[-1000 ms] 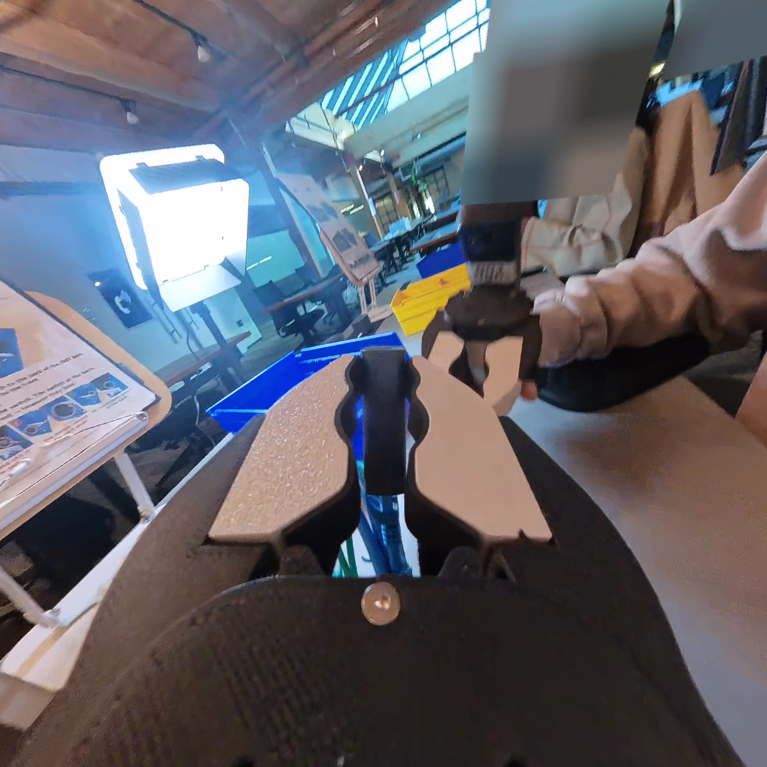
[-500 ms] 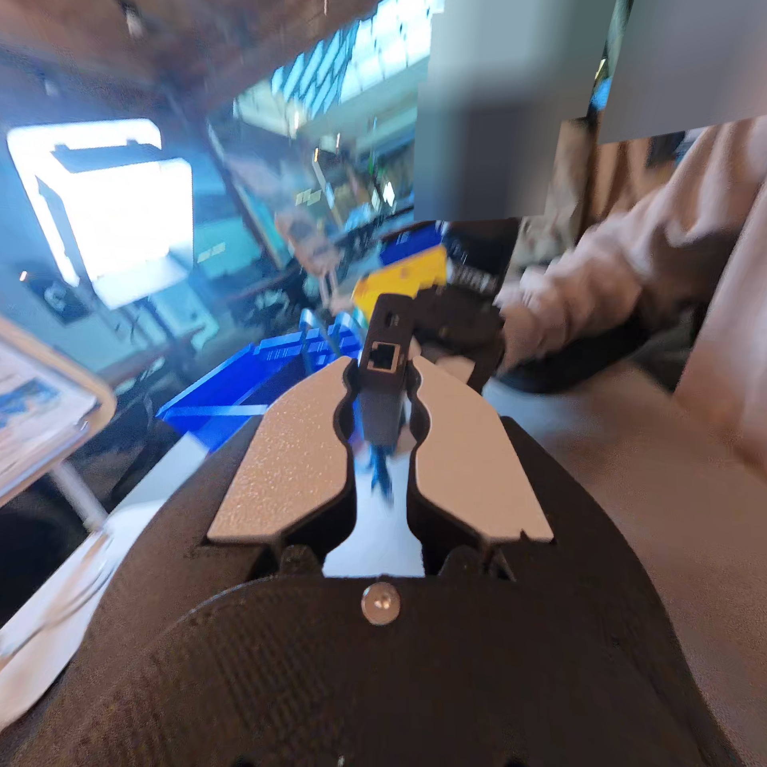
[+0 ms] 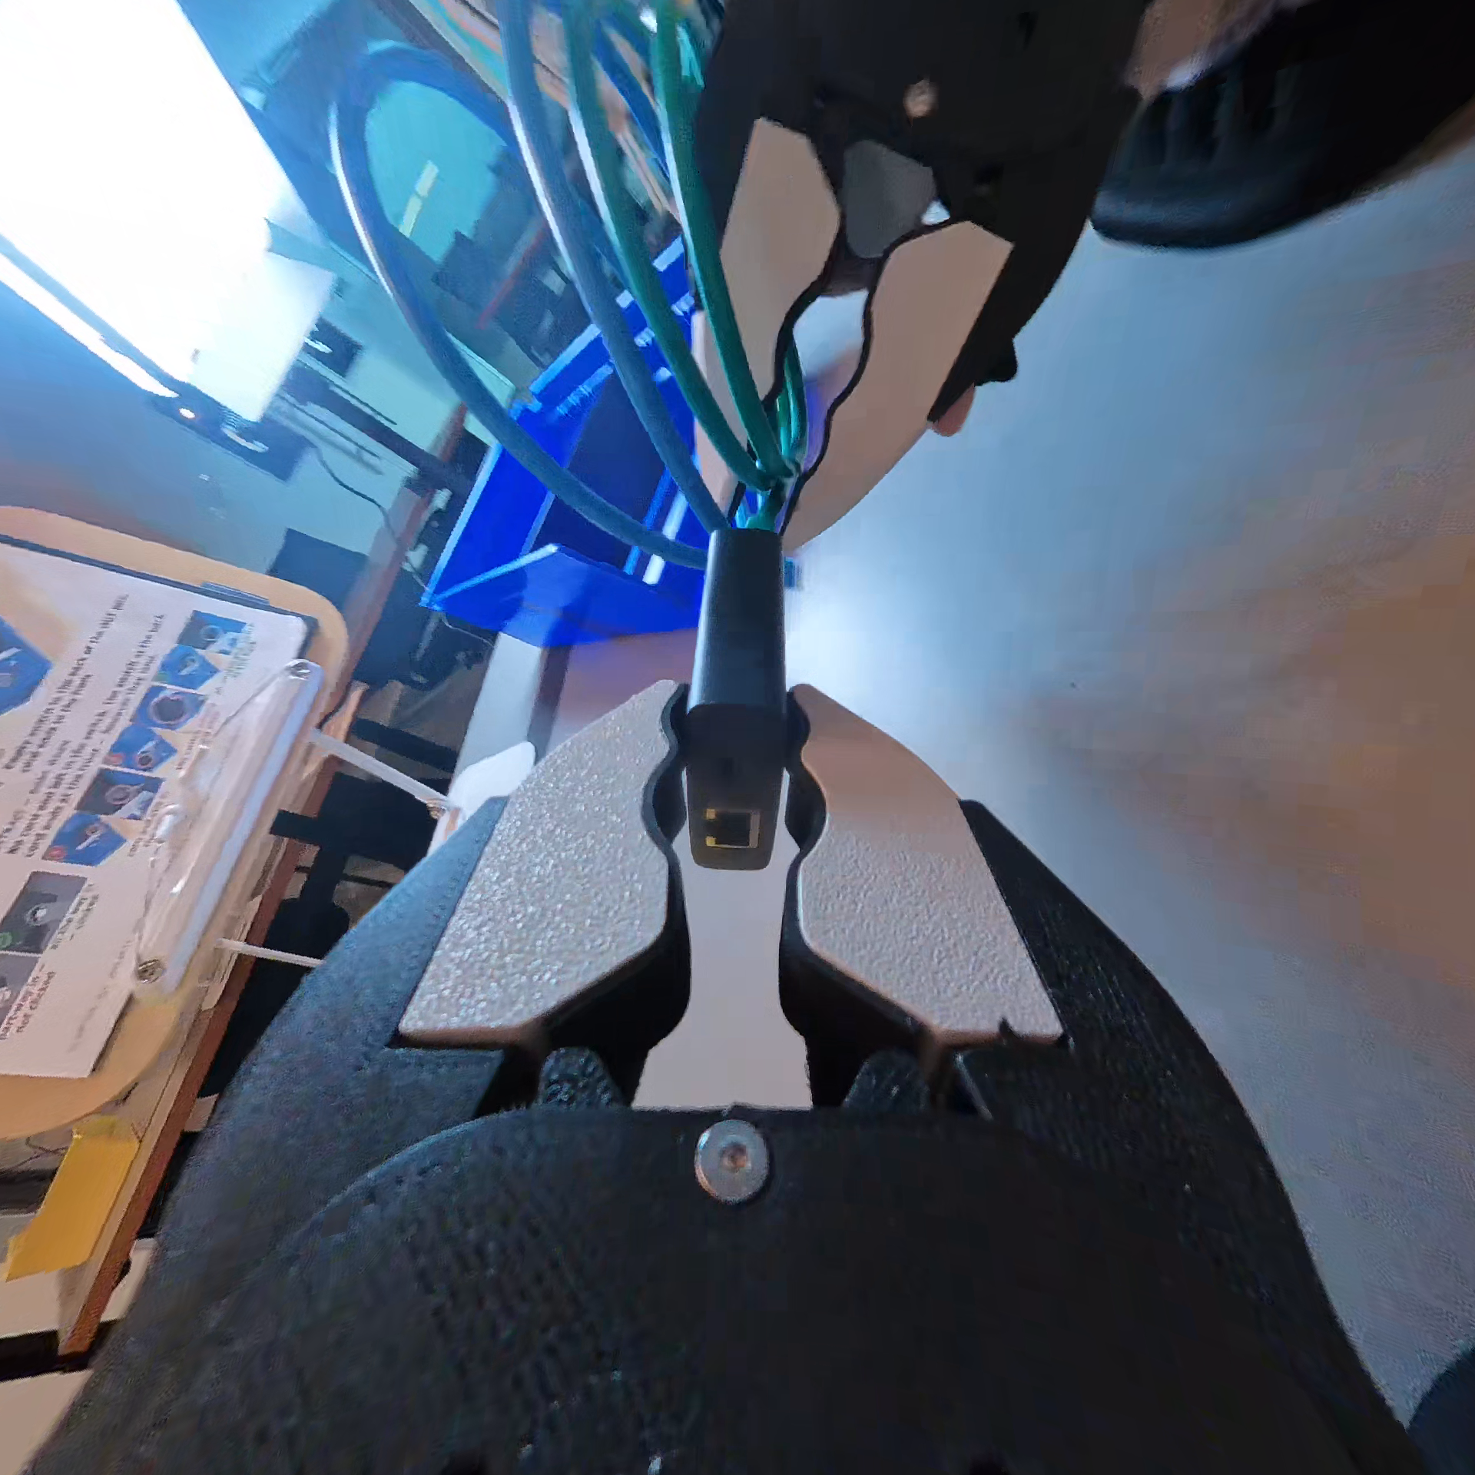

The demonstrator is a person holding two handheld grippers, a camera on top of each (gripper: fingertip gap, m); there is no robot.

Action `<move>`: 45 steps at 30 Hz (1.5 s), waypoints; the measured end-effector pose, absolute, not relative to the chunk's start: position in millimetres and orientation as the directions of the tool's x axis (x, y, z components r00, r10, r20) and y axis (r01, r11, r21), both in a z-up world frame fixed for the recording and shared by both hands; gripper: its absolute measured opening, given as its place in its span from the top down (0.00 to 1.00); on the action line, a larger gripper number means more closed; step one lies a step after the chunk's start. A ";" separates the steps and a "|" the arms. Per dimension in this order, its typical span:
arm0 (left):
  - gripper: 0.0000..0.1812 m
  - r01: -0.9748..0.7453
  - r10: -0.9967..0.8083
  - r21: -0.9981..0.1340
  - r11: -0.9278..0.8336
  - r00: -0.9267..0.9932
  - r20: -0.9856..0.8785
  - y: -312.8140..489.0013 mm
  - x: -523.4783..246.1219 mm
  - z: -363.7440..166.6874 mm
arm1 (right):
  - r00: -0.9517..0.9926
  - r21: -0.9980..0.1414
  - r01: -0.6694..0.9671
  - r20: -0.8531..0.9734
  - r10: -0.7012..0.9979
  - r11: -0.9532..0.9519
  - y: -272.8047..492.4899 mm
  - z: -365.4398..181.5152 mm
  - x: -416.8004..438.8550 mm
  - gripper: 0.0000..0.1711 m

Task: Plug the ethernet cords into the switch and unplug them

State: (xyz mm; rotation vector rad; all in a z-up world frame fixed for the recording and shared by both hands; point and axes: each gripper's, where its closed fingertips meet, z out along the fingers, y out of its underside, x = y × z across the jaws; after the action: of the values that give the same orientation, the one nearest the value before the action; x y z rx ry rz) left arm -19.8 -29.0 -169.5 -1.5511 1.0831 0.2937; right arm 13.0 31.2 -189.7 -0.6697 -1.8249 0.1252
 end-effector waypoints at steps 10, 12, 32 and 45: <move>0.88 -0.754 -0.271 -0.624 0.205 0.569 -0.776 -35.9 -37.5 -122.7 | -0.270 -0.711 0.015 0.674 0.688 0.703 -17.6 -135.5 40.0 0.90; 0.88 -0.782 -0.268 -0.590 0.199 0.536 -0.801 -34.8 -35.5 -128.0 | -0.319 -0.687 0.009 0.687 0.653 0.727 -24.3 -153.8 35.0 0.89; 0.88 -0.840 -0.334 -0.395 0.372 0.275 -0.901 -51.3 43.4 -149.2 | -0.220 -0.495 -0.044 0.852 0.475 0.868 -28.3 -162.6 23.4 0.82; 0.88 -0.471 -0.332 -0.718 0.513 0.663 -0.671 -74.7 34.2 -61.4 | -0.215 -0.855 -0.158 0.518 0.828 0.494 -18.7 -122.6 24.2 0.71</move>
State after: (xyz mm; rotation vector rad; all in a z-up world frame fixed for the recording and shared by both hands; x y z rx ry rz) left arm 34.2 -74.7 -61.4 -1.0667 0.8860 0.0982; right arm 24.2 -18.7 -122.6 -0.6061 -1.5229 1.0135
